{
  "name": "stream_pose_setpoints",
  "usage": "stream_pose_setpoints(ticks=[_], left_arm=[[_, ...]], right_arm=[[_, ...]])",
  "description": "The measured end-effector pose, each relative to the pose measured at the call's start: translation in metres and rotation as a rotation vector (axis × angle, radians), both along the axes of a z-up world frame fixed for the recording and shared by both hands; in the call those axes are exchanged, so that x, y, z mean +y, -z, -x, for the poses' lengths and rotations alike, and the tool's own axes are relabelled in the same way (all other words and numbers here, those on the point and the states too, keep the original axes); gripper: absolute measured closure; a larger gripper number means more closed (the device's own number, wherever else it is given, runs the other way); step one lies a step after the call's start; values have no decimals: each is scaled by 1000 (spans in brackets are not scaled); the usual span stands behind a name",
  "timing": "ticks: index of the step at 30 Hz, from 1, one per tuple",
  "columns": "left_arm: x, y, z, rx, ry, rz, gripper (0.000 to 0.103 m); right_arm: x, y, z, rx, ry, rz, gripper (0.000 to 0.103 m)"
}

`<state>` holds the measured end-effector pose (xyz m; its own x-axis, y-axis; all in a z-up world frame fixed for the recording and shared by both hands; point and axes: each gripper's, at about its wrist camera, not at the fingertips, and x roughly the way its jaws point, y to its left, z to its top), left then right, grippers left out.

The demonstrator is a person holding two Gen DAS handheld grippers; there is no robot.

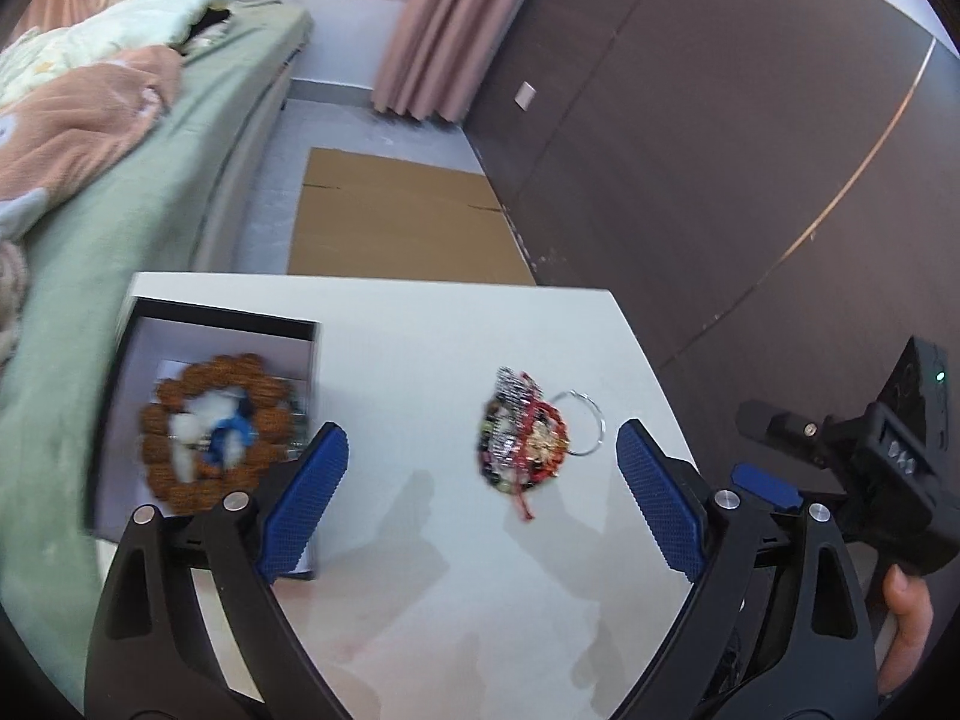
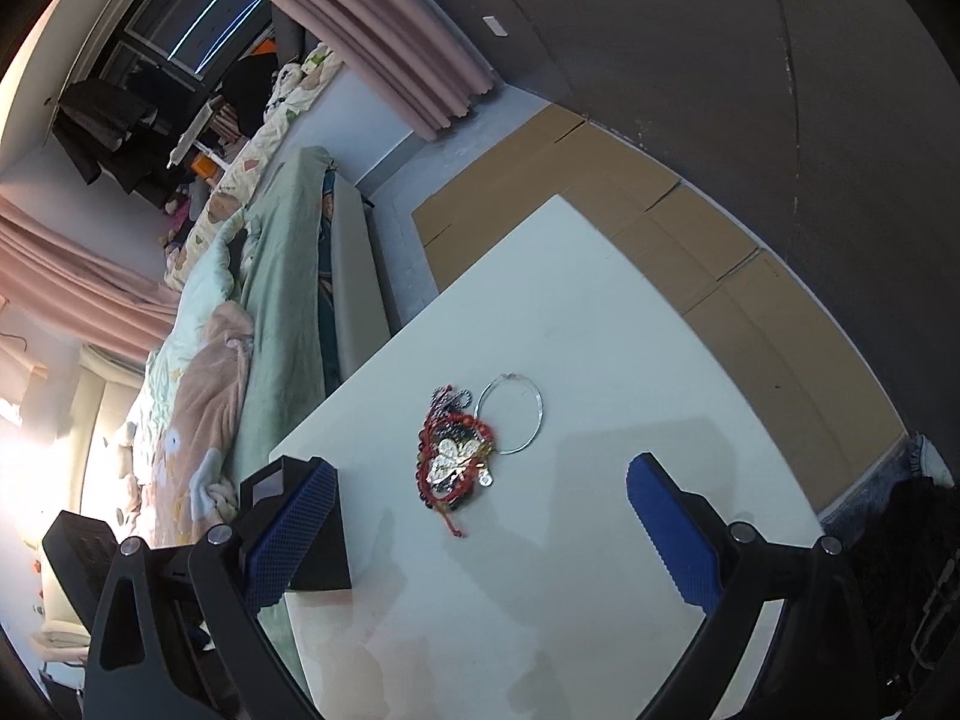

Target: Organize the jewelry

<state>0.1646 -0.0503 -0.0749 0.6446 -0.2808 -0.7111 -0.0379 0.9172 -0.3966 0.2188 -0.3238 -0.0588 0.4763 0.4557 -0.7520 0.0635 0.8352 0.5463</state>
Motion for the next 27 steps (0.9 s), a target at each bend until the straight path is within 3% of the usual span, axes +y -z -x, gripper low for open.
stream_pose_setpoints(ticks=[4,9,14,19,23,27], left_arm=[[-14,14,-14,47,29,23,37],[-24,36,-31,109,57,86,64],[-30,51,-44,144,68,98,69],[-39,59,-51,163,90,97,77],[-40,65,-55,186,93,94,97],[-41,57,-51,153,101,83,100]], right_arm=[[0,-2,-4,-2,-3,6,9],[-8,-3,-11,5,6,-7,26],[-6,6,-22,51,-7,0,41],[-5,10,-30,60,-9,6,41],[1,12,-33,68,-18,11,41],[9,15,-33,74,-33,12,41]])
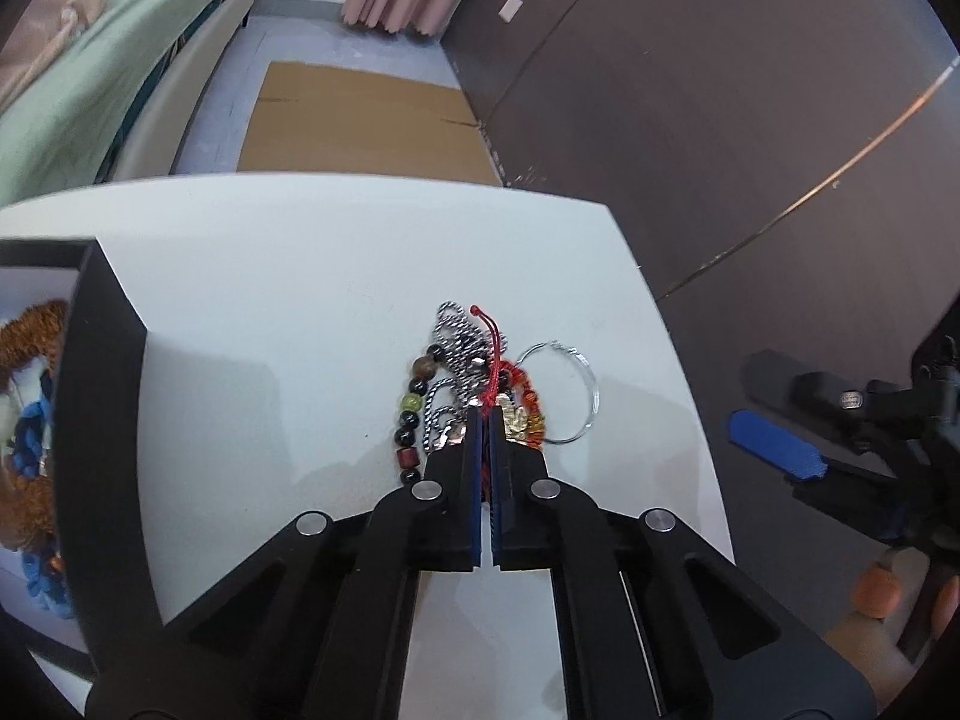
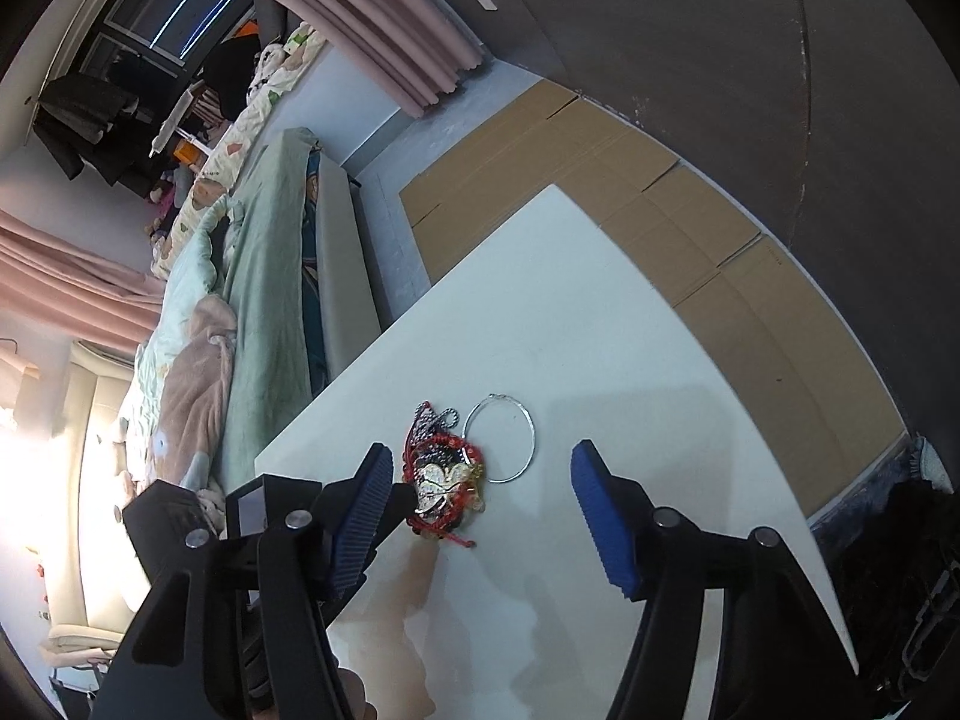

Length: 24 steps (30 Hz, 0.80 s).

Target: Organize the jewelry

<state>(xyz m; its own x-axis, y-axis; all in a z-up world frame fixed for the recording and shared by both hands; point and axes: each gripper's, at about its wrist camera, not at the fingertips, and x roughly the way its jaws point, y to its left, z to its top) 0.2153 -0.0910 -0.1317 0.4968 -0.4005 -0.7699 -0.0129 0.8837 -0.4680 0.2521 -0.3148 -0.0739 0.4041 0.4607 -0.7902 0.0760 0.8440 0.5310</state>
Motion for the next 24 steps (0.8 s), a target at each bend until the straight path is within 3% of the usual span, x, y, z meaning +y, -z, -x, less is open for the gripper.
stream_pose_setpoints(ticks=[12,17,24], left_arm=[[23,-37,19,-82,1,82,100],[39,-50,26,-118,-25,93,100],[60,-59,30,-137,-58,98,100]], right_arm=[[21,8,2,18,-42,29,44],[37,17,1,38,-94,40,54],[61,35,-4,81,-139,74,54]])
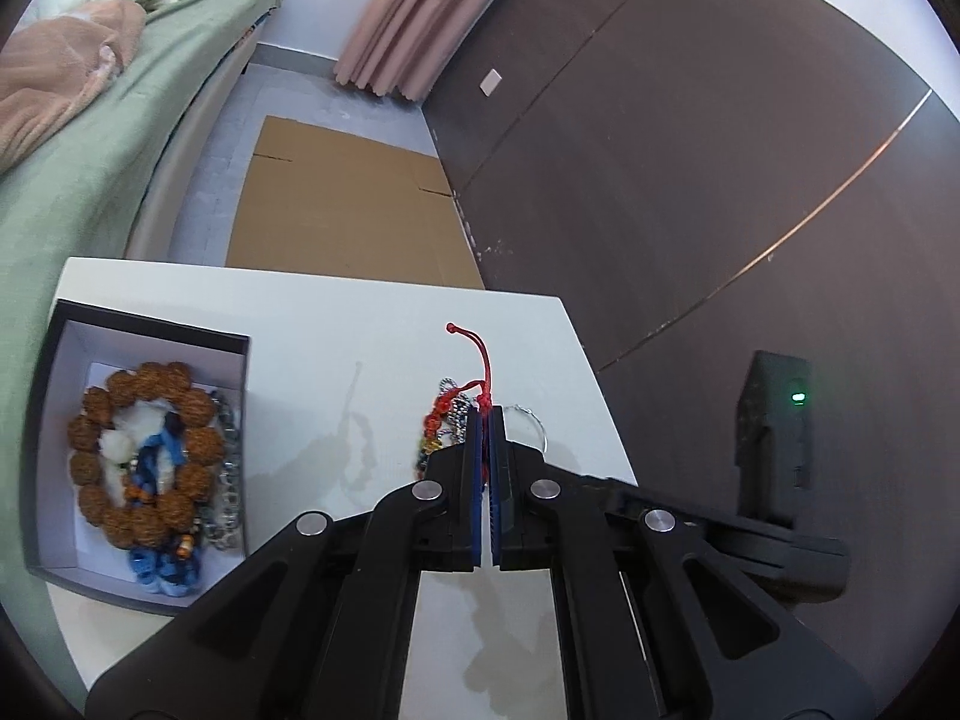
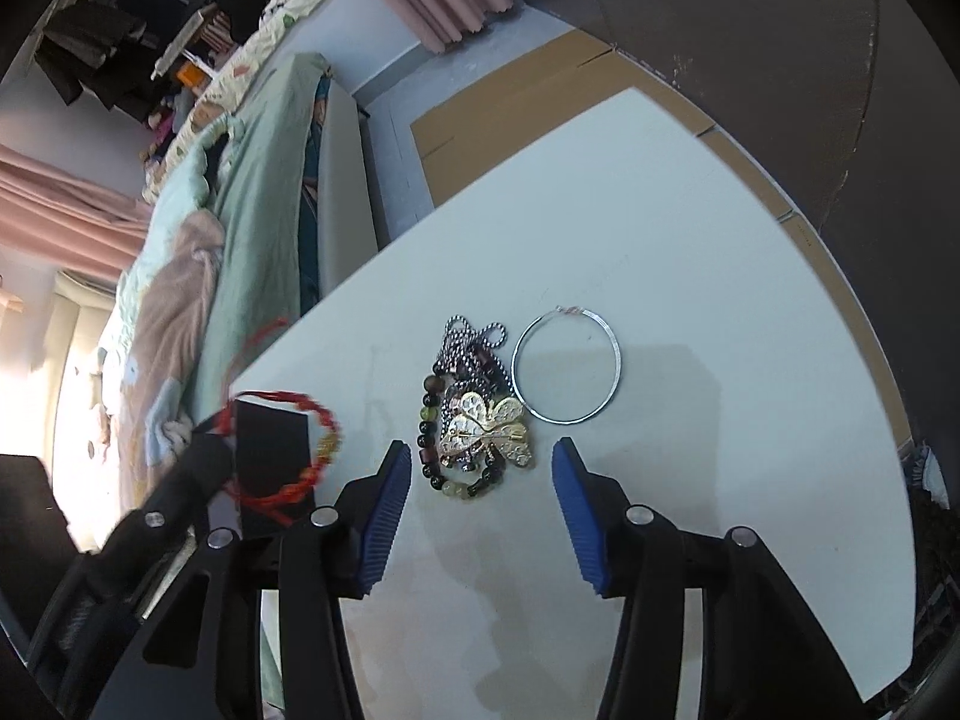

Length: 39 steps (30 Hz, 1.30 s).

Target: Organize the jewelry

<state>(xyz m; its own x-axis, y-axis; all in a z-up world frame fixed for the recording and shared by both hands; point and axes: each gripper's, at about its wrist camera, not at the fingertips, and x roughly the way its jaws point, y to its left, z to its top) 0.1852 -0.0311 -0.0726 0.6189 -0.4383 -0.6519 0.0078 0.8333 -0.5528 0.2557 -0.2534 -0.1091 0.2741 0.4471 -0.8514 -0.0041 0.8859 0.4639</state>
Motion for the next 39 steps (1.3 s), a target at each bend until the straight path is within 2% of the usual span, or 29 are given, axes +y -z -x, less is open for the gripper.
stream_pose_setpoints(ticks=[6,9,14,18,20,22,23,31,37,38,39], left_arm=[[15,-2,-2,0,-19,15,100],[21,-1,-5,2,-27,23,100],[32,-1,-6,1,-41,31,100],[40,-2,-5,2,-58,34,100],[46,-3,-3,-1,-72,31,100],[51,-4,-1,-2,-82,32,100],[53,-5,0,-3,-90,32,100],[72,-8,12,-3,-139,25,100],[90,-10,26,3,-202,-1,99],[94,-10,29,8,-216,-3,92],[98,-10,31,13,-230,-7,71]], right_arm=[[17,12,-7,23,-16,56,53],[28,15,-9,14,-30,112,53],[34,17,-13,11,-33,133,53],[46,15,-17,-11,-59,188,53],[48,15,-18,-23,-68,212,55],[50,15,-19,-37,-74,242,64],[52,14,-19,-47,-80,262,64],[42,9,-15,-53,-69,185,65],[46,-14,0,-128,-73,92,65],[49,-19,3,-148,-77,67,65],[51,-22,4,-157,-81,55,65]])
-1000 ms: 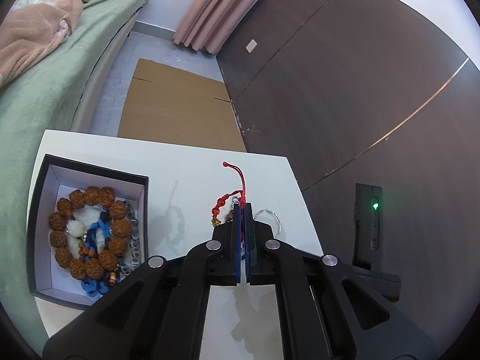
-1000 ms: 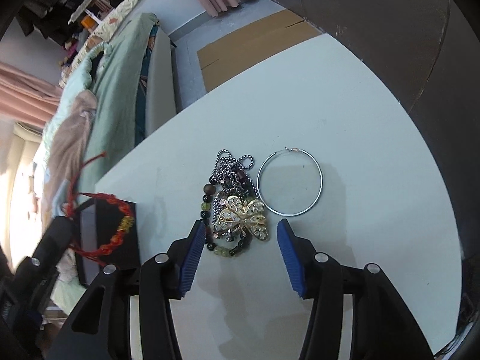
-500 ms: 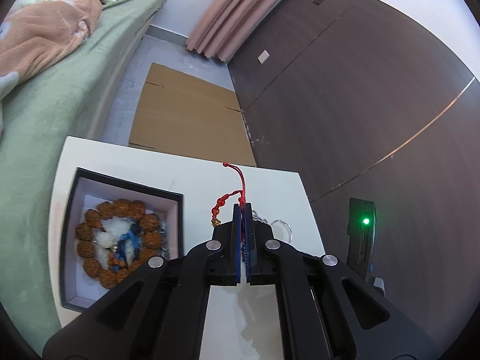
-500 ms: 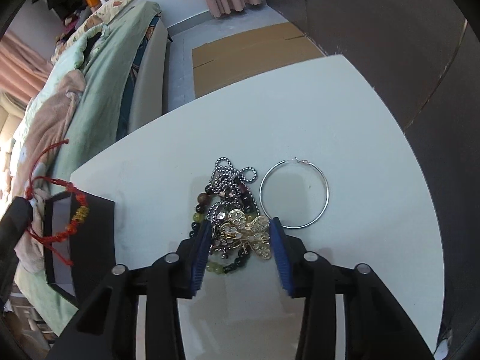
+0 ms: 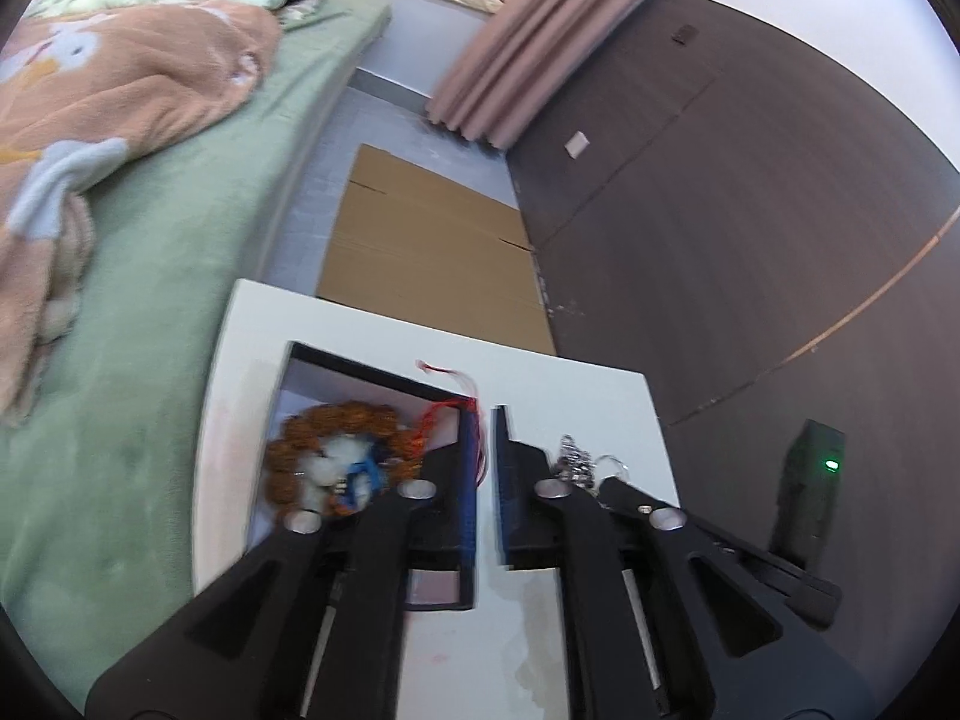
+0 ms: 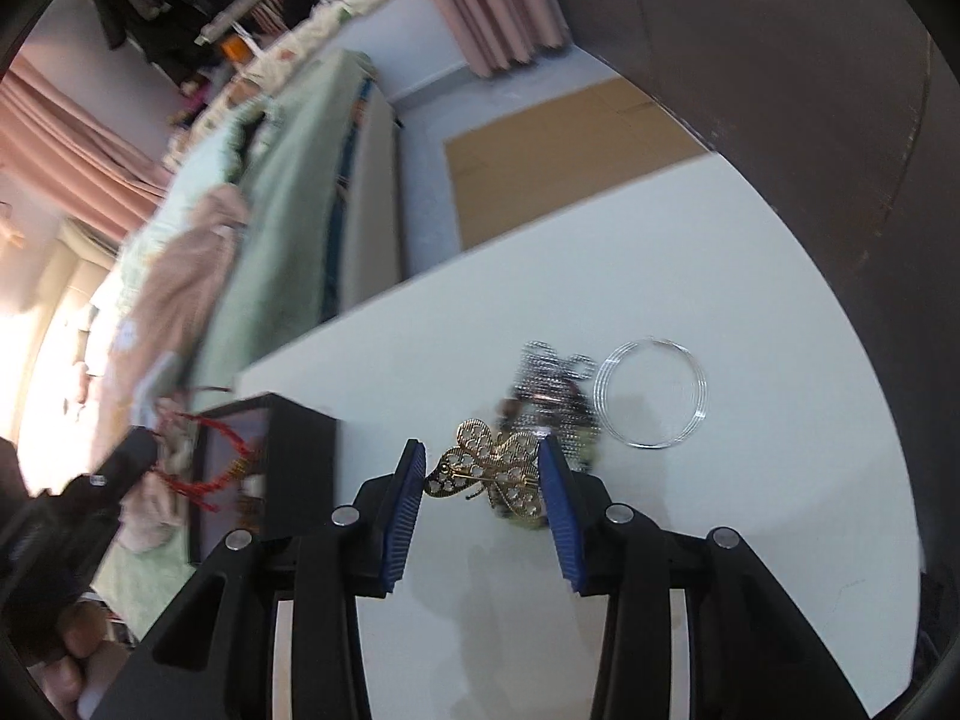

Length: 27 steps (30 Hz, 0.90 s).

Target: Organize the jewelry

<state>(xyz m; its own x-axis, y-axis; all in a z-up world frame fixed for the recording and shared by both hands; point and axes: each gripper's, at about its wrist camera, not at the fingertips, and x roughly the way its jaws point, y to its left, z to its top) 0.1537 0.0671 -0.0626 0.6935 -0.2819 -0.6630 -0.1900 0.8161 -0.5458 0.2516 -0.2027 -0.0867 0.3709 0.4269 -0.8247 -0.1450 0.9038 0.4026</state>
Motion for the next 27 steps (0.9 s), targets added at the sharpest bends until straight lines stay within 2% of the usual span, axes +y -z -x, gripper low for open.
stream_pose_setpoints(ticks=[1,2,3,8,19,21,23,27], left_arm=[[5,-1,4,7,-30,-21,55],[8,-3,7,2,-51,-40,32],[10,-6,12,-8,-68,-61,30],[24,-10,23,11,-111,-123,21],[59,-7,43,57,-180,-176,16],[63,-7,48,54,-194,-184,13],[67,-8,52,52,-207,-195,12],[70,-9,56,43,-216,-202,9]], right_arm=[[3,-3,2,-10,-5,-13,65],[7,-7,5,-24,-13,-33,65],[12,-11,8,-35,-22,-46,65],[39,-25,23,-88,-89,-111,65],[83,-42,49,-154,-171,-219,64],[90,-45,50,-172,-192,-258,61],[95,-43,50,-165,-214,-277,24],[84,-46,54,-186,-174,-259,23]])
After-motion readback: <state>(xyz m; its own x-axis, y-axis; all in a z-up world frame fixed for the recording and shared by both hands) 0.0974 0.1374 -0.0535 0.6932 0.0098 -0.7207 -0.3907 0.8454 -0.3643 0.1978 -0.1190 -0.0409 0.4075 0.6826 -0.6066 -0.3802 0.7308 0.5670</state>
